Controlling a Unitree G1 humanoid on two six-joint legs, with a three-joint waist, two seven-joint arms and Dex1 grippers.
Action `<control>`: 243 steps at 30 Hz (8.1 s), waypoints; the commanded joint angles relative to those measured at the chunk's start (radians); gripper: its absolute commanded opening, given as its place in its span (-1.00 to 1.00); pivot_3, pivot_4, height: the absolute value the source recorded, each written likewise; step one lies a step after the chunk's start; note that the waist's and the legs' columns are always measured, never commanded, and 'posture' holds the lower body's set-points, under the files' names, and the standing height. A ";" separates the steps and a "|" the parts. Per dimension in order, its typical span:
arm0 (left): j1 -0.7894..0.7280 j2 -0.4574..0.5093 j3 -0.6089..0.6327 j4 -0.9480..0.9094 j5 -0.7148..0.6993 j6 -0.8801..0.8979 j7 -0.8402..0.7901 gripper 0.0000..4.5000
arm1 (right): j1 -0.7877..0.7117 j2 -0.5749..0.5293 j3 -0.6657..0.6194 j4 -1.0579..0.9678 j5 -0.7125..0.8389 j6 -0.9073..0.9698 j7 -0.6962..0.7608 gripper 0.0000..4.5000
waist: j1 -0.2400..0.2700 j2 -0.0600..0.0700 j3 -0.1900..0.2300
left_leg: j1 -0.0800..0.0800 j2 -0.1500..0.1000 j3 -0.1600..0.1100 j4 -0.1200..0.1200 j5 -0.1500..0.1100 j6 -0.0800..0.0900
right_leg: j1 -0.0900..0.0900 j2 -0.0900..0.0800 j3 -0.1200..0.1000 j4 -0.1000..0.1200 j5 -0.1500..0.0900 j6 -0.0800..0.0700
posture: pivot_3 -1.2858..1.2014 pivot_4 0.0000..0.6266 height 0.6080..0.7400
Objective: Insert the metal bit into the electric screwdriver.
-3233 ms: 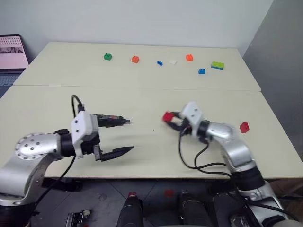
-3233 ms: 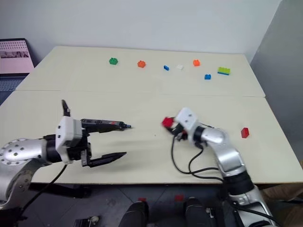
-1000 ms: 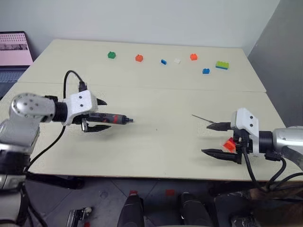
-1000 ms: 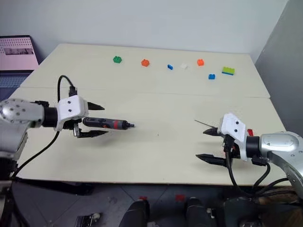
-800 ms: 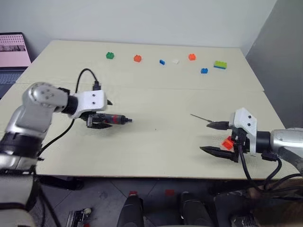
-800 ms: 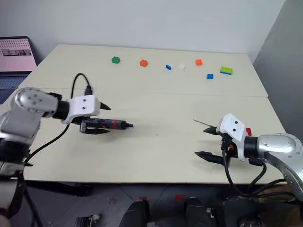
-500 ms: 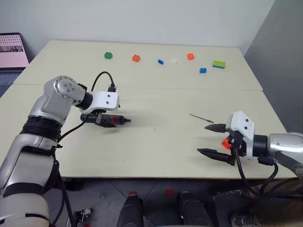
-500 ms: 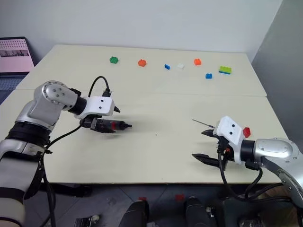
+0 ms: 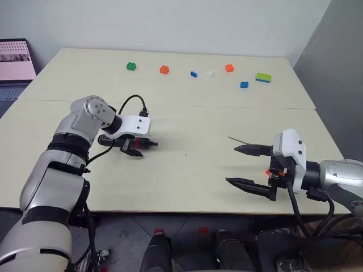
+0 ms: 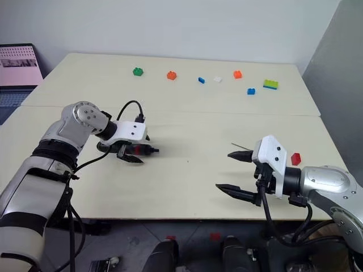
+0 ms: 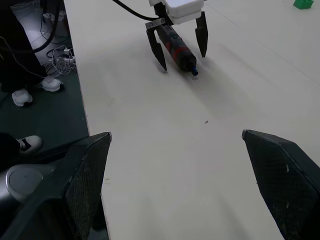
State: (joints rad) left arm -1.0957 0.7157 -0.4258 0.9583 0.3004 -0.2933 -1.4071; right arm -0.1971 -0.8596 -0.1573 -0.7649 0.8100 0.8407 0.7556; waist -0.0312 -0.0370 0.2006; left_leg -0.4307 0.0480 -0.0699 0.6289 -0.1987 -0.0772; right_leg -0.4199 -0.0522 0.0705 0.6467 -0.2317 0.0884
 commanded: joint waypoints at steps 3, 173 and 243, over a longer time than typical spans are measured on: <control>-0.038 -0.023 0.026 0.005 -0.008 0.024 0.002 1.00 | -0.015 -0.021 -0.020 -0.022 0.024 -0.008 -0.001 0.96 | 0.000 0.000 0.000 | 0.000 0.000 0.000 0.000 0.000 0.000 | 0.000 0.000 0.000 0.000 0.001 0.002 | 0.03 -0.52 1.00; 0.688 -0.552 0.282 -1.114 -0.545 0.402 0.862 -0.28 | -0.533 0.522 -0.200 0.563 -0.251 -0.038 0.010 -1.00 | -0.010 0.008 0.003 | 0.013 -0.002 -0.002 -0.001 0.002 0.002 | 0.013 0.001 0.001 -0.002 0.001 0.001 | 0.03 -0.52 1.00; 0.707 -0.534 0.316 -1.059 -0.545 0.385 0.899 -0.28 | -0.392 0.663 0.168 0.614 -0.305 -0.521 -0.077 -1.00 | -0.023 0.008 0.002 | 0.013 -0.001 -0.002 -0.003 0.002 0.002 | 0.012 0.001 0.000 -0.004 0.000 -0.001 | 0.03 -0.52 1.00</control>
State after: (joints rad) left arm -0.3873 0.1709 -0.1263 -0.0747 -0.2520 0.0861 -0.5148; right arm -0.5960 -0.1898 0.0200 -0.1439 0.5016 0.3336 0.6738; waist -0.0543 -0.0288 0.2029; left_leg -0.4174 0.0466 -0.0720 0.6255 -0.1969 -0.0751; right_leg -0.4078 -0.0514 0.0709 0.6431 -0.2314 0.0871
